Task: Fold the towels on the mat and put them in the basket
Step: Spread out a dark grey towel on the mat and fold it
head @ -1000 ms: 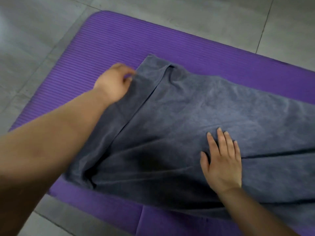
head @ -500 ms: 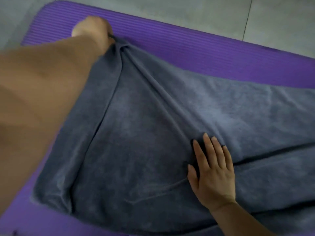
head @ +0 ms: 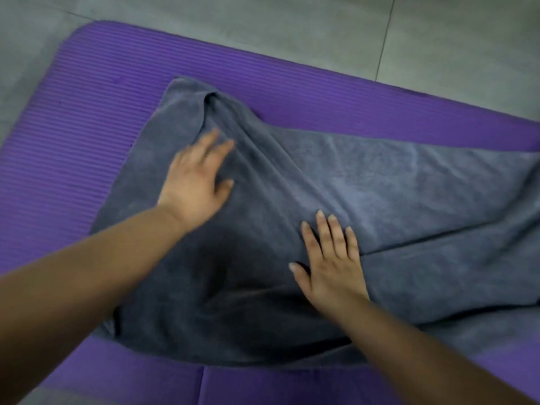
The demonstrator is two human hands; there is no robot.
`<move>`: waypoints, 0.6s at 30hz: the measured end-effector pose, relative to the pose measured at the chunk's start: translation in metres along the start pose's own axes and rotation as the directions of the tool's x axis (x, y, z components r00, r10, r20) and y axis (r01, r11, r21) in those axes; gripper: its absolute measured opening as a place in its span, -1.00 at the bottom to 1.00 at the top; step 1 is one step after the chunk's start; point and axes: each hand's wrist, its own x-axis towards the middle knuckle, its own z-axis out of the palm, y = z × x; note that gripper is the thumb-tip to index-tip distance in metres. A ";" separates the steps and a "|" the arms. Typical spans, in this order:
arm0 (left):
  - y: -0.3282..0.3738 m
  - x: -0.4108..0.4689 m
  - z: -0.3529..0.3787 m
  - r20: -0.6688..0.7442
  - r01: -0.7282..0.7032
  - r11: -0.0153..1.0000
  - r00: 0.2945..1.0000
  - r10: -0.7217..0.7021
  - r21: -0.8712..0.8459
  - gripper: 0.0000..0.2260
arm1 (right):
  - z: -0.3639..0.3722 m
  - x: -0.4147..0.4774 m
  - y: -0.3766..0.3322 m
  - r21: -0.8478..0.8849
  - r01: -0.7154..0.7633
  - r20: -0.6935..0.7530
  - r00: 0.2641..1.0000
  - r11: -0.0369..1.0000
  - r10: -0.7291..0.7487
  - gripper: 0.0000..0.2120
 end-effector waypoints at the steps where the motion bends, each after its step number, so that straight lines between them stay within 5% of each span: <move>1: 0.010 -0.010 0.005 0.059 -0.084 0.996 0.995 0.082 0.032 -0.46 | -0.004 0.002 0.003 -0.015 0.048 0.039 0.998 0.999 -0.047 -0.21; 4: 0.038 -0.028 0.005 0.180 -0.261 0.955 0.955 0.235 0.141 -0.53 | -0.030 -0.001 0.039 0.129 0.228 0.192 0.949 0.965 -0.250 -0.25; 6: 0.058 -0.031 -0.004 0.216 -0.400 0.903 0.906 0.364 0.154 -0.60 | -0.055 -0.014 0.072 0.082 0.294 0.132 0.944 0.952 -0.302 -0.38; 9: 0.099 -0.035 -0.017 0.267 -0.545 0.838 0.813 0.518 0.035 -0.68 | -0.064 -0.051 0.149 -0.077 0.198 -0.097 0.974 0.977 -0.205 -0.53; 12: 0.161 -0.039 -0.016 0.376 -0.603 0.797 0.733 0.566 -0.023 -0.68 | -0.053 -0.099 0.231 0.034 -0.095 -0.199 0.975 0.995 0.100 -0.59; 14: 0.204 -0.048 0.006 0.480 -0.633 0.774 0.669 0.568 -0.034 -0.64 | -0.042 -0.132 0.267 0.256 -0.394 -0.226 0.863 0.883 0.451 -0.58; 16: 0.239 -0.063 0.036 0.624 -0.516 0.855 0.656 0.426 -0.041 -0.59 | -0.033 -0.157 0.280 0.513 -0.605 -0.142 0.639 0.608 0.756 -0.60; 18: 0.269 -0.072 0.059 0.667 -0.395 0.918 0.676 0.311 -0.028 -0.50 | -0.026 -0.167 0.286 0.730 -0.618 -0.025 0.403 0.293 0.915 -0.63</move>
